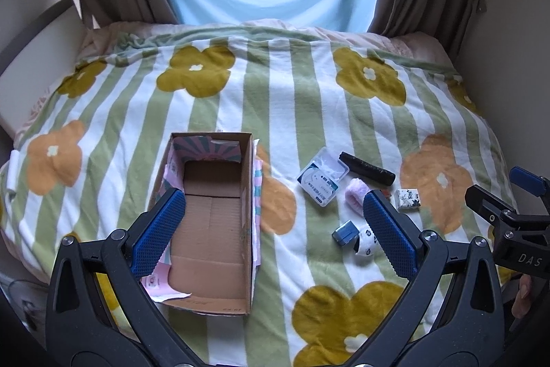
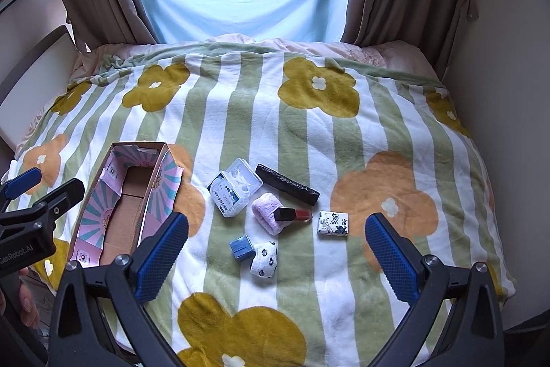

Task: Organize objects

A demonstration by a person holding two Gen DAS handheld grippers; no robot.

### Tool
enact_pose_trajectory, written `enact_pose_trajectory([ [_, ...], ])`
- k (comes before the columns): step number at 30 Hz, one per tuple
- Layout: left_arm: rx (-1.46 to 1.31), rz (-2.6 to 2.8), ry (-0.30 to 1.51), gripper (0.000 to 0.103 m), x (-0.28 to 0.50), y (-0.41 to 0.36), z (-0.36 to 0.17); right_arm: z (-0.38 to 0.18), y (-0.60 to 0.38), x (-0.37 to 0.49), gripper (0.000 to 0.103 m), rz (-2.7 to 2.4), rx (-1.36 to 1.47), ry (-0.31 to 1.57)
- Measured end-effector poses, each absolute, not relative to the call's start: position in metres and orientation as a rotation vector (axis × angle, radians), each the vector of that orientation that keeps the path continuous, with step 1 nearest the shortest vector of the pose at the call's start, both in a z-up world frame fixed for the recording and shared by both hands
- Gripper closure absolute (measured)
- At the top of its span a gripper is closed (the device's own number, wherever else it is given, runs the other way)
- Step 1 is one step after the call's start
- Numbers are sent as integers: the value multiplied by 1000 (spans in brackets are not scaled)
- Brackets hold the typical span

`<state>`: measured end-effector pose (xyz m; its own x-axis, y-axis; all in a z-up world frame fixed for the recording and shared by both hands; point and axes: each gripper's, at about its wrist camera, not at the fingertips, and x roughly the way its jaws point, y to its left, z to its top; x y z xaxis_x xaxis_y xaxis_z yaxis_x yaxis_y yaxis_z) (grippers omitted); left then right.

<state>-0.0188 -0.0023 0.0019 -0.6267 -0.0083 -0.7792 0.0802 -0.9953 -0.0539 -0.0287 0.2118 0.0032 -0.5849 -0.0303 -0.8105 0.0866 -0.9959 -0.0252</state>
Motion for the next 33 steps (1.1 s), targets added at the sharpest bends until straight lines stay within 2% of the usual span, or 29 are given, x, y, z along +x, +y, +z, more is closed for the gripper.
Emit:
enact_pose_trajectory([
  [22,1266,-2677,266,1,-16,-2,0,4,211,-26,1,-2740,1395,94],
  [23,1154,-2499,425,1,-16,-3,0,4,211,-26,1,-2740,1395,94],
  [33,1099,-2418,503,1,-18,-2,-2,5,210,-26,1,-2743,1392,95],
])
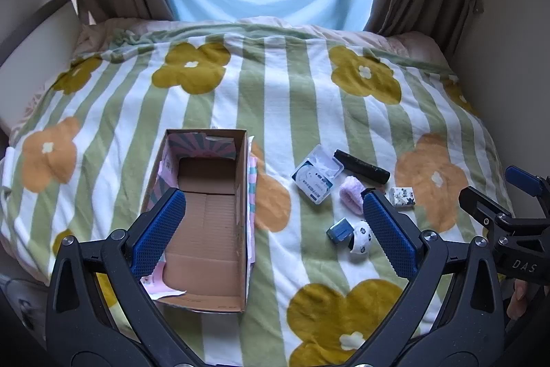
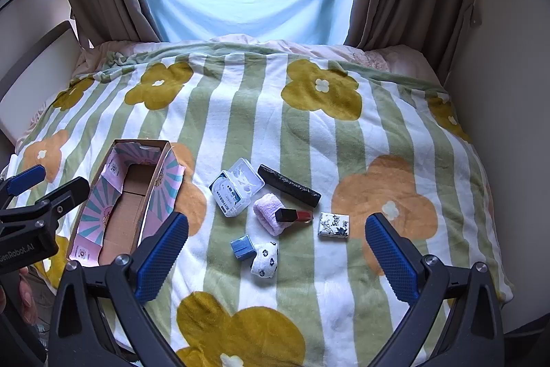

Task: Organize objects

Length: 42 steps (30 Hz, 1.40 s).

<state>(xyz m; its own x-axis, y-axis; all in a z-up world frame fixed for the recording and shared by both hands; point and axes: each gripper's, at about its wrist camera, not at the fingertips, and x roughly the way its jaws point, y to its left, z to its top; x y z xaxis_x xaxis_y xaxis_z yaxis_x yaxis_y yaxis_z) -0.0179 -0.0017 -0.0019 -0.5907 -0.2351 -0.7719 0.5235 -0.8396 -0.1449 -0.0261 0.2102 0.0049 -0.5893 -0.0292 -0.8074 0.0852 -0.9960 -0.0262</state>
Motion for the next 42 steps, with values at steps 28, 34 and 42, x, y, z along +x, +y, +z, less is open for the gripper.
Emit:
enact_pose_trajectory([
  [28,912,-2130,765,1,-16,-10,-11,8,212,-27,1,-2748,1394,92],
  [34,900,-2106,788,1,-17,-16,-9,14,212,-24,1,-2769,1398,81],
  [42,861,-2042,877,1,-23,-34,-15,16,215,-26,1,-2770,1393,97],
])
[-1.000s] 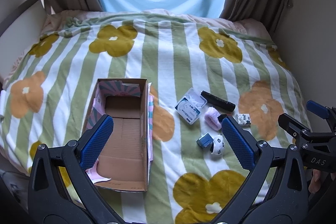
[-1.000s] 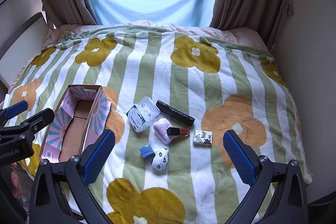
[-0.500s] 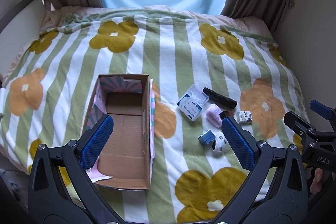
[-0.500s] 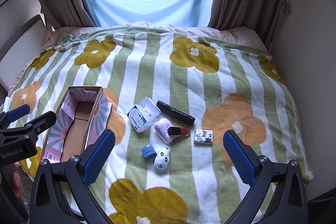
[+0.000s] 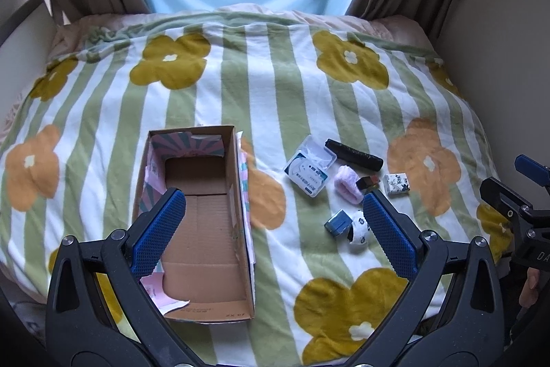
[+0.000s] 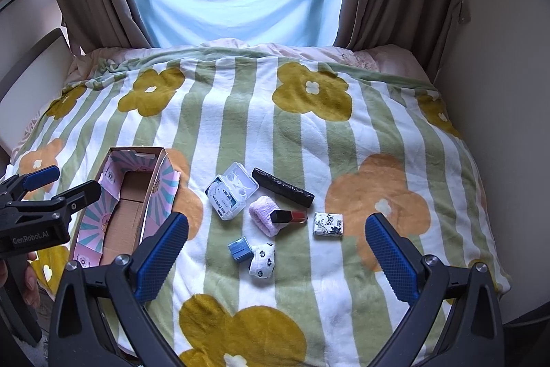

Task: Organize objects
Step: 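Grasp the clear floss box with the left gripper while the right grasps the black cylinder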

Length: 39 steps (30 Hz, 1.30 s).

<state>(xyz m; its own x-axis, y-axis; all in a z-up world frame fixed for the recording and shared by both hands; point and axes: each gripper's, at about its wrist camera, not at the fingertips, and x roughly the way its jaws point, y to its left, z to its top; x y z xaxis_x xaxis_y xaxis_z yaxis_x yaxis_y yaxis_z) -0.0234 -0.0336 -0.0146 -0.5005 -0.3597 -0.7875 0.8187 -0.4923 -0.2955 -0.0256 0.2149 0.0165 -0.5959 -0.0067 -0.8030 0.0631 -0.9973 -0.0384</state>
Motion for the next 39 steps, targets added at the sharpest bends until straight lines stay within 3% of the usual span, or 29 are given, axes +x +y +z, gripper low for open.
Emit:
enact_pose_trajectory([
  [12,1052,-2053,828,1,-108,-67,-57,-19,254,-97,1,-2661,1416,210],
  [30,1435,-1998,807,1,-227,-108,-201,-181,264,-237,1,-2272,1512,445],
  [39,1563,-1996,830,1,-248,-112,-255,-247,249,-256,11,-2110,1548,531],
])
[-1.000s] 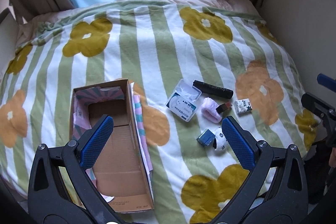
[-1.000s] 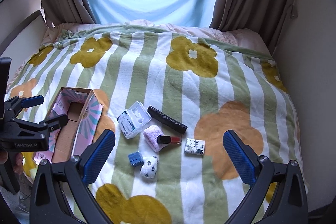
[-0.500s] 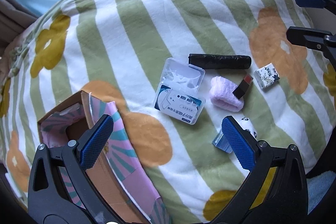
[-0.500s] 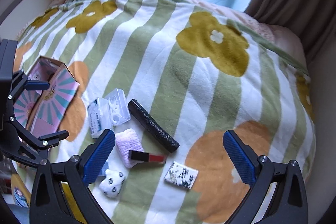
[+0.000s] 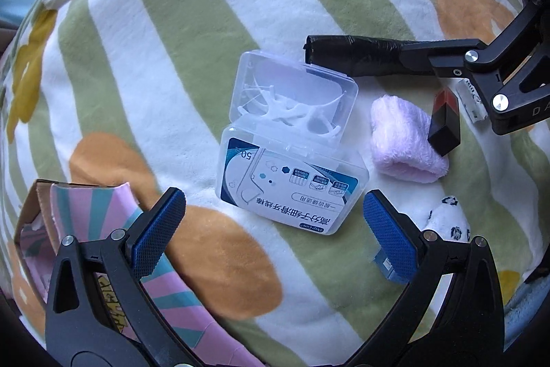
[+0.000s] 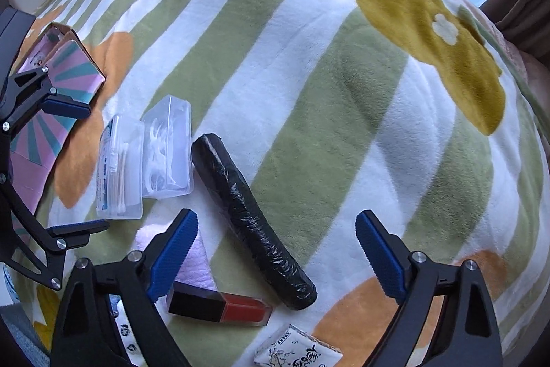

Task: Organize objects
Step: 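Grasp the clear floss box with the left gripper while the right grasps the black cylinder, then lift and carry the floss box with the left gripper while the right carries the cylinder to the cardboard box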

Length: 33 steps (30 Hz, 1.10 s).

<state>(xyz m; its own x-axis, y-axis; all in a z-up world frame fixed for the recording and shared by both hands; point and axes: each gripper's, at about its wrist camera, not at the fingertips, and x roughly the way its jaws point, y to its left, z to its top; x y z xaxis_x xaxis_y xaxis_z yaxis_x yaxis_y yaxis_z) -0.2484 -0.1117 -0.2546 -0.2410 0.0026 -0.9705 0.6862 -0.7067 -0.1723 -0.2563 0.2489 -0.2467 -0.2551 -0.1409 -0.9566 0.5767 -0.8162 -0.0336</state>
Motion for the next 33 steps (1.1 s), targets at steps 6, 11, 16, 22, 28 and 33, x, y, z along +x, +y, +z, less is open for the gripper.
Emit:
enact_pose_trajectory([
  [6,1608,-2015,822,1,-254,-111,-269,-267,246,-261,24,-2033,1570,557],
  [11,1646,-2024,856,10,-255,-112,-282,-280,242,-260,54,-1952,1589,593],
  [16,1629,-2045,876,10,-251,-114,-284,-280,237,-254,71,-1923,1561,633],
  [22,1623,-2058,868,11,-248,-113,-285,-274,241,-252,75,-1949,1570,610],
  [28,1593,-2055,878,11,-243,-115,-279,-260,250,-253,79,-2000,1595,558],
  [33,1556,-2057,879,11,-236,-116,-268,-239,258,-253,80,-2049,1603,489],
])
